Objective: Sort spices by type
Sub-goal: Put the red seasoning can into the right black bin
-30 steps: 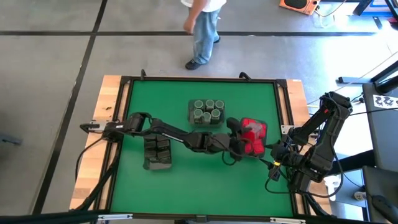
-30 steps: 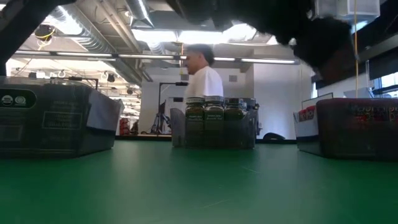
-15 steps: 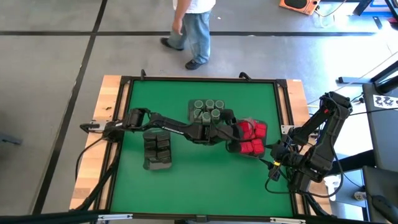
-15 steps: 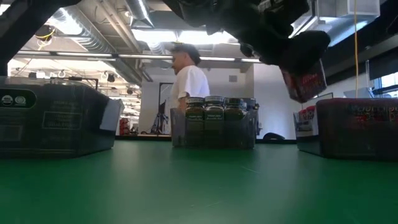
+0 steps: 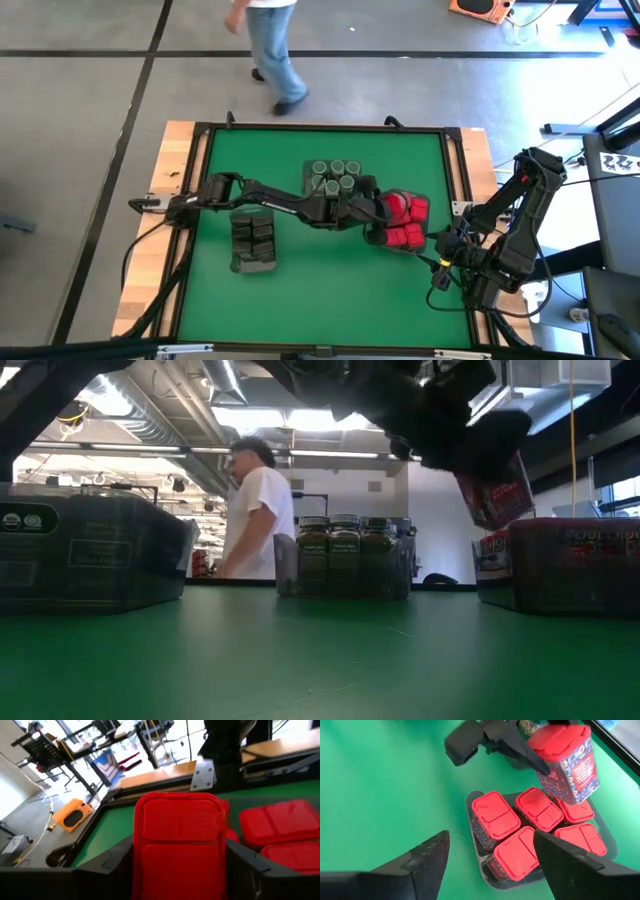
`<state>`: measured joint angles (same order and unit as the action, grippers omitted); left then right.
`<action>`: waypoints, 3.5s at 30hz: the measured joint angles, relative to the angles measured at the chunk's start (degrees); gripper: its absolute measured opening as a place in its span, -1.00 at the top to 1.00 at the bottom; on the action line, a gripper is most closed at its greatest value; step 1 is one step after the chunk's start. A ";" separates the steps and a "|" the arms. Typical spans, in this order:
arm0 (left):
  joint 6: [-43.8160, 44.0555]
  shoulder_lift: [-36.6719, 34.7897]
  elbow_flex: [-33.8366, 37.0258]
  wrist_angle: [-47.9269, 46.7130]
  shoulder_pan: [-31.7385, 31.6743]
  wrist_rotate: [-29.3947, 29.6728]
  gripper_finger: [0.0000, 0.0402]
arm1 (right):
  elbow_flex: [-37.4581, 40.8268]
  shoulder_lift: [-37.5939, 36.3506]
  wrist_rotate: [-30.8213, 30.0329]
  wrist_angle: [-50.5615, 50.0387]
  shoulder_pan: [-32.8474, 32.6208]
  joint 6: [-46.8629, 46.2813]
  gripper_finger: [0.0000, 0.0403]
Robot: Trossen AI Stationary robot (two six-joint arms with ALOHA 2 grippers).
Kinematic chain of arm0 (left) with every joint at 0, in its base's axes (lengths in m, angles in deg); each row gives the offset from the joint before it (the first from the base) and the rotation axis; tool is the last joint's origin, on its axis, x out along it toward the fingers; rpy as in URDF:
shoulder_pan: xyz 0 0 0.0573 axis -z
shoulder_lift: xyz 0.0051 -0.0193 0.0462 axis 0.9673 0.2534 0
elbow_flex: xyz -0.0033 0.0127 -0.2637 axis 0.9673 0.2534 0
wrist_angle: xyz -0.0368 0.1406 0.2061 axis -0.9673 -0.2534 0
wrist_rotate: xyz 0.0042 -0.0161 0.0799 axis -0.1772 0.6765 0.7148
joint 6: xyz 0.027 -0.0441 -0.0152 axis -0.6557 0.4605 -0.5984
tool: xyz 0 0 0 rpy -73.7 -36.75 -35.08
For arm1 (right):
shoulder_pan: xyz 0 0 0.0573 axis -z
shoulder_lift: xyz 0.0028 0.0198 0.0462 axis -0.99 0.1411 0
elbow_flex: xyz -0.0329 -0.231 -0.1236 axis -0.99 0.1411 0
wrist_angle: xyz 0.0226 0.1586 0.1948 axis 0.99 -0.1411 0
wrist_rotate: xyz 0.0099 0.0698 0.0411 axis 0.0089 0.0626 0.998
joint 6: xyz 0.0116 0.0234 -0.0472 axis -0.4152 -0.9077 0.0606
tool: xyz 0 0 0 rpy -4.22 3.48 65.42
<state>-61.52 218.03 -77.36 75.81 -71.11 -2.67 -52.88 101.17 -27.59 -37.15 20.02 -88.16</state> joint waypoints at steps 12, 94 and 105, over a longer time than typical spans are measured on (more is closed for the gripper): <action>1.20 1.36 0.00 0.04 -0.15 -7.65 -0.08 | 0.00 0.02 -0.13 0.70 -0.02 0.00 -0.44; 8.03 -5.15 -0.35 -30.59 5.62 -14.87 -0.08 | 14.47 0.90 17.30 14.81 8.68 11.98 0.91; 8.54 -5.15 -0.28 -30.82 5.53 -14.47 -0.08 | 11.98 1.01 20.77 14.76 8.66 13.48 0.96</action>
<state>-52.98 212.88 -77.65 44.99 -65.58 -17.14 -40.90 102.17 -6.82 -22.39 28.68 -74.68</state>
